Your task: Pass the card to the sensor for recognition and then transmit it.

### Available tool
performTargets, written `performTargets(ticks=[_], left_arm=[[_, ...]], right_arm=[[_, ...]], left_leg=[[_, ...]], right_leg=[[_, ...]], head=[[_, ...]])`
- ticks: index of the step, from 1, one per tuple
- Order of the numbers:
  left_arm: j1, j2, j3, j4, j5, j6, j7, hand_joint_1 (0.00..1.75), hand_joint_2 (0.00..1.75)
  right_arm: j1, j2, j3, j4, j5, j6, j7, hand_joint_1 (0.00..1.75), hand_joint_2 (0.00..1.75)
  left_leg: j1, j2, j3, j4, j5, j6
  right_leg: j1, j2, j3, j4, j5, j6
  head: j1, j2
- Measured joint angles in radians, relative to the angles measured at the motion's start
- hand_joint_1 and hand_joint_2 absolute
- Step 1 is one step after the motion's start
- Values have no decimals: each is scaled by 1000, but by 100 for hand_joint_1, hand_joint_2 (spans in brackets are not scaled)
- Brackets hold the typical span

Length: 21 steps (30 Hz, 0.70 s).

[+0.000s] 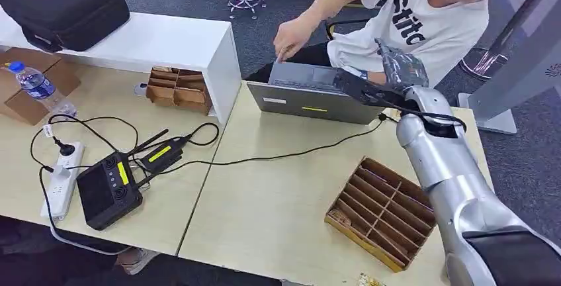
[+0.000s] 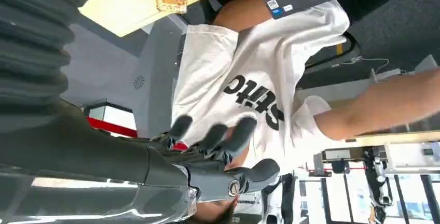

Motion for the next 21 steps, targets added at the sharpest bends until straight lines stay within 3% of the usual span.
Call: performTargets(ticks=[6, 10, 15, 21], left_arm=[[2, -3, 0, 0, 17, 10, 0, 0, 175], [8, -12, 2, 0, 43, 24, 0, 0, 175], [22, -29, 13, 0, 69, 40, 0, 0, 175], [20, -36, 23, 0, 72, 42, 0, 0, 175]], right_arm=[[69, -7, -10, -118, 17, -23, -49, 0, 175], [216, -61, -9, -388, 19, -24, -80, 0, 175], [463, -178, -8, -811, 17, -63, -87, 0, 175], [579, -242, -8, -1039, 14, -65, -87, 0, 175]], left_leg=[[0, 0, 0, 0, 0, 0], [0, -1, 0, 0, 0, 0], [-1, -1, -1, 0, -4, 2], [0, 3, 2, 1, -5, 3]], right_leg=[[0, 0, -1, 0, 0, 0], [0, -2, 0, -2, 0, 0], [0, -2, 1, -3, -2, 3], [0, 2, -1, -4, -2, 3]], head=[[0, 0], [0, 0], [0, 0], [0, 0]])
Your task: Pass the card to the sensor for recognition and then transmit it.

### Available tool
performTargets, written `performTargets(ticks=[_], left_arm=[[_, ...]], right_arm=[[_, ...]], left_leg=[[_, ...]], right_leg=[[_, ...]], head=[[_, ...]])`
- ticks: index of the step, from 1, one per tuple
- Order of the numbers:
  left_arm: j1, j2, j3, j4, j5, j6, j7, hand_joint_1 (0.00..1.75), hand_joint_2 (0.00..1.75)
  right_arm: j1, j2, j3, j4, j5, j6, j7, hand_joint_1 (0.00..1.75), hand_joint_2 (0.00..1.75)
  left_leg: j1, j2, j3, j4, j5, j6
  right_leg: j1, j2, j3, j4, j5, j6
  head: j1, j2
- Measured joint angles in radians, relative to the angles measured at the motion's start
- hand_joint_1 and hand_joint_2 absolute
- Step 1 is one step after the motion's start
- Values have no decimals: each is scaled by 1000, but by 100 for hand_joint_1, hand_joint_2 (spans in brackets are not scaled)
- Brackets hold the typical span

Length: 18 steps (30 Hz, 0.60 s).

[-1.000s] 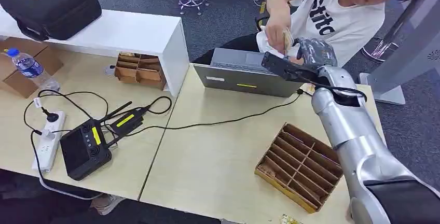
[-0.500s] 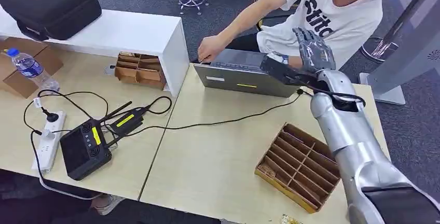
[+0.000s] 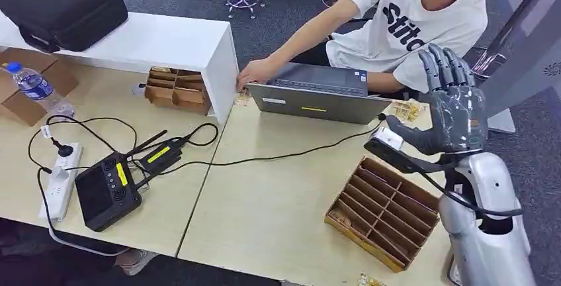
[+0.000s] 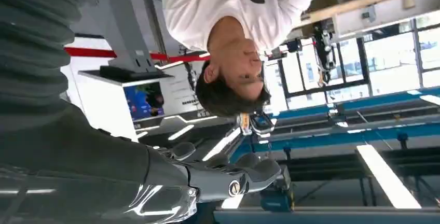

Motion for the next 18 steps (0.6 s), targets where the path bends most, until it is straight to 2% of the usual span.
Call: performTargets(ticks=[1, 3, 5, 8, 13, 15, 18], left_arm=[[-1, -3, 4, 0, 14, 2, 0, 0, 175], [-1, -13, 19, 0, 40, 14, -3, 0, 175], [11, -23, 36, 0, 54, 24, -7, 0, 175], [16, -35, 55, 0, 69, 31, -13, 0, 175], [11, -47, 80, 0, 89, 39, -19, 0, 175], [10, -51, 88, 0, 94, 43, -20, 0, 175], [9, -53, 95, 0, 94, 45, -21, 0, 175]], right_arm=[[34, -9, -3, -29, -11, -23, -9, 0, 175], [224, -39, -47, -202, -46, -172, -57, 0, 175], [431, -44, -98, -351, -76, -279, -135, 0, 175], [633, -42, -161, -489, -109, -347, -190, 0, 175], [814, -7, -236, -624, -185, -362, -233, 0, 175], [856, 15, -267, -661, -226, -357, -270, 0, 175], [892, 38, -299, -693, -240, -351, -286, 0, 175]], left_leg=[[0, -1, 2, 0, 0, 0], [2, -17, 5, 0, -3, 3], [1, -21, 7, 0, -7, 2], [1, -15, 7, -1, -12, 1], [1, -8, 10, -1, -14, 2], [1, -8, 10, -1, -14, 2], [1, -7, 11, -1, -14, 2]], right_leg=[[0, 0, -1, -1, 0, 0], [1, -15, 11, -4, -10, 5], [1, -21, 17, -4, -14, 4], [1, -14, 17, -4, -15, 3], [0, -8, 17, -4, -15, 3], [0, -8, 17, -4, -15, 3], [0, -7, 18, -4, -15, 3]], head=[[-1, 0], [1, 0], [0, 0], [1, 0], [1, 0], [1, 0], [1, 0]])
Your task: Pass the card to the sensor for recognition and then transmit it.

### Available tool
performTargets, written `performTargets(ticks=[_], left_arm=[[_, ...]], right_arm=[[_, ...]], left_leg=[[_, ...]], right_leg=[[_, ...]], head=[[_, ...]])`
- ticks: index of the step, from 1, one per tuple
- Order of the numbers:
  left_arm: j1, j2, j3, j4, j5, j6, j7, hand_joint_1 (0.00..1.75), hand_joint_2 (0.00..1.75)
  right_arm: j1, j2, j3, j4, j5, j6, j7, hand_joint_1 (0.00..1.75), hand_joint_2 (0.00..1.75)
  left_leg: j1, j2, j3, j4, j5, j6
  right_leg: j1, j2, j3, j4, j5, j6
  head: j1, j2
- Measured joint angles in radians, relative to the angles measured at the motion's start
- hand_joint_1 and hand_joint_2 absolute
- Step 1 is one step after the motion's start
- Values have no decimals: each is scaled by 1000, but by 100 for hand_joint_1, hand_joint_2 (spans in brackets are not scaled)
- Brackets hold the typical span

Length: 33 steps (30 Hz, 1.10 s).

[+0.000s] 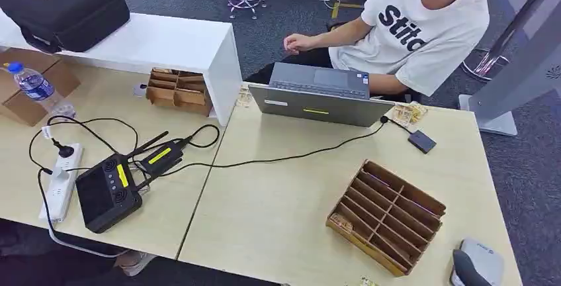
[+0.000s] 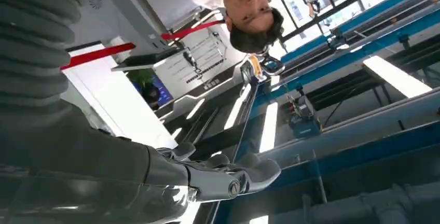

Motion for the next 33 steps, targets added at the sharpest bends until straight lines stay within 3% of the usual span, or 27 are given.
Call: performTargets(ticks=[10, 33], left_arm=[[-8, -3, 9, 0, 0, 1, 0, 0, 175], [-9, -3, 10, 0, 0, 1, 0, 0, 175]], right_arm=[[35, 28, -37, -40, -6, 2, -4, 0, 175], [40, 36, -41, -47, -6, 4, -4, 0, 175]], left_leg=[[0, 1, 2, 0, 0, 0], [0, 2, 3, 0, 0, 0]], right_leg=[[0, 1, 2, 0, 0, 0], [0, 1, 2, 0, 0, 0]], head=[[0, 0], [0, 0]])
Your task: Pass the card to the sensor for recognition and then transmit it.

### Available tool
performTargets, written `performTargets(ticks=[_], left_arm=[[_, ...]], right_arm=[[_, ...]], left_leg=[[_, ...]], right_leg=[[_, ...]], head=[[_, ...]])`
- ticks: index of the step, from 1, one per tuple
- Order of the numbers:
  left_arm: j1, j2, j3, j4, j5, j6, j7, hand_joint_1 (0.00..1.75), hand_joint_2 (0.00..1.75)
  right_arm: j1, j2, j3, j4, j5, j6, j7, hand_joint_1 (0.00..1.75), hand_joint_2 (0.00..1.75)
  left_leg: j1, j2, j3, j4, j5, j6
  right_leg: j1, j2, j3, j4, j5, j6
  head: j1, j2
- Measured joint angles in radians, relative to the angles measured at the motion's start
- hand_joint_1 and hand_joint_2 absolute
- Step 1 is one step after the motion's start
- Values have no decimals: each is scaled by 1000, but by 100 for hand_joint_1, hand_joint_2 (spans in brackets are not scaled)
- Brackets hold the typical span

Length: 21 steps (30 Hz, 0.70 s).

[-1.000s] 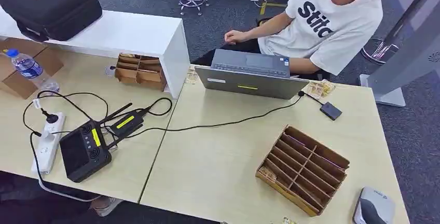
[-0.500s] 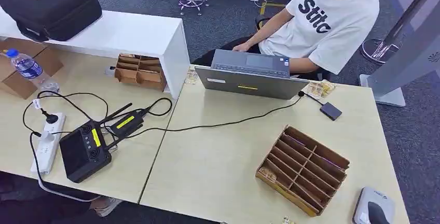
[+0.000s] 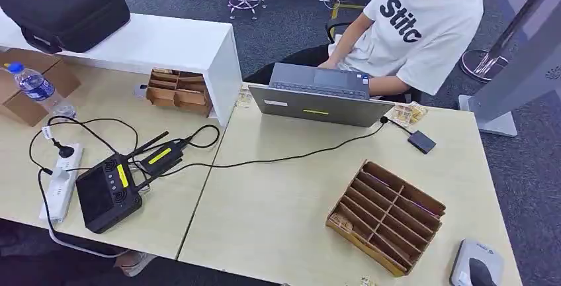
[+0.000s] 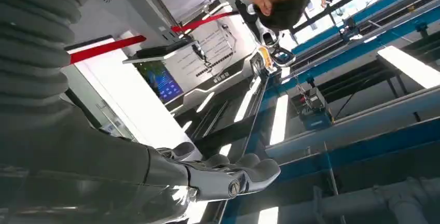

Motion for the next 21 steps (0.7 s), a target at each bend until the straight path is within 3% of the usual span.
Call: performTargets(ticks=[21], left_arm=[[0, 0, 0, 0, 0, 0, 0, 0, 175]], right_arm=[[0, 0, 0, -2, 0, 0, 0, 0, 175]], left_leg=[[0, 0, 0, 0, 0, 0]], right_leg=[[0, 0, 0, 0, 0, 0]], head=[[0, 0]])
